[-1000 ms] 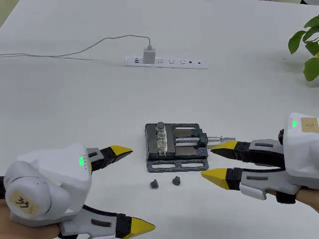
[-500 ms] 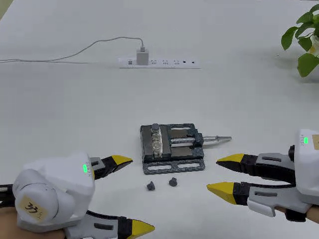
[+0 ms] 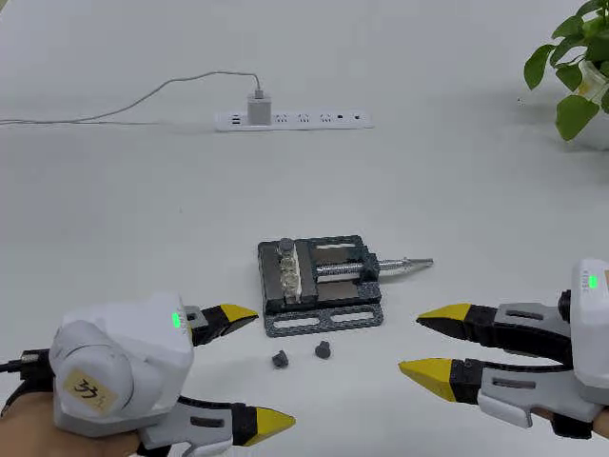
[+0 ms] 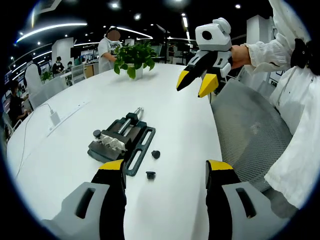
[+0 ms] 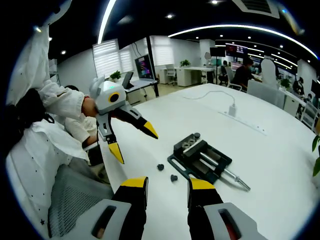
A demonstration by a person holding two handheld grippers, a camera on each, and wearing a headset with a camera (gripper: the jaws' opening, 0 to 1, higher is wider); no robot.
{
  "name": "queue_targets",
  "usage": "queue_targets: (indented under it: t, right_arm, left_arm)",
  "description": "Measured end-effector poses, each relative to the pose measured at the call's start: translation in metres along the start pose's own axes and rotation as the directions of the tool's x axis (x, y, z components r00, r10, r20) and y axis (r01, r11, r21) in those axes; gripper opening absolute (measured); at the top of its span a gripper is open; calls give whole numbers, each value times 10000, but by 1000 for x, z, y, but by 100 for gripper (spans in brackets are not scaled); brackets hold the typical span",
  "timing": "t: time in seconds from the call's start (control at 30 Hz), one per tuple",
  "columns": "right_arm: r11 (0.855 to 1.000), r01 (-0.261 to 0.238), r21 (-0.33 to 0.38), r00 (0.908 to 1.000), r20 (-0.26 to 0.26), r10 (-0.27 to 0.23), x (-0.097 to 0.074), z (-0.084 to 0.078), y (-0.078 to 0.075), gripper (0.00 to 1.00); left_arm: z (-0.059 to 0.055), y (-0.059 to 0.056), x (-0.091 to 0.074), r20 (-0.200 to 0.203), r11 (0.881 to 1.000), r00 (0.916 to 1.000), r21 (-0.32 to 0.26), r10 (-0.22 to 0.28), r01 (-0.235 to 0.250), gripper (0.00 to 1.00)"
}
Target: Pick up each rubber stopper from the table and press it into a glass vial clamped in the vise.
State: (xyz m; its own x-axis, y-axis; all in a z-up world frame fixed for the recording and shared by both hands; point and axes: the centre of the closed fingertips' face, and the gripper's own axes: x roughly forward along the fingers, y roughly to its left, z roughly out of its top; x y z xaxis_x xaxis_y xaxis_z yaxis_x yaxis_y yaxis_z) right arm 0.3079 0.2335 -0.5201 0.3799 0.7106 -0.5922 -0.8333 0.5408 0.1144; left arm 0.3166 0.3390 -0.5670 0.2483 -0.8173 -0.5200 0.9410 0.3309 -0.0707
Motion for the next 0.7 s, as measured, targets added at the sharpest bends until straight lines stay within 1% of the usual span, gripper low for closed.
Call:
queue_targets:
  t: [0.2,0.3,0.33,0.4,0.43,0.47,0.6,0.7]
  right_arm:
    - [10000,18,42,10000,22,-19,0,-1,-1,27]
    - [10000,16,62,10000,16,-16,0,-1,0,26]
    - [10000,11,69,10000,23,-11,0,-1,0,26]
    - [10000,8,84,10000,18,-8,0,-2,0,26]
    - [10000,11,82,10000,7,-11,1,-2,0,26]
    - [10000,11,87,10000,11,-11,1,-2,0,26]
    - [10000,32,89,10000,22,-32,0,-2,0,25]
    - [9999,28,149,10000,42,-29,0,-2,1,25]
  left_arm:
    - [-12,5,6,-340,10000,9994,-34,-3,2,55]
    - [-15,8,9,-381,10000,9993,-66,50,-53,51]
    - [-18,10,11,-476,9999,9988,-81,63,-67,49]
    - [-20,11,13,-533,9999,9985,-123,75,-82,45]
    - [-23,12,14,-654,9998,9978,-166,112,-124,43]
    - [-25,13,16,-668,9998,9977,-163,125,-136,42]
    - [-32,18,20,-880,9988,9959,-425,200,-238,36]
    - [-34,20,23,-846,9981,9961,-546,240,-287,32]
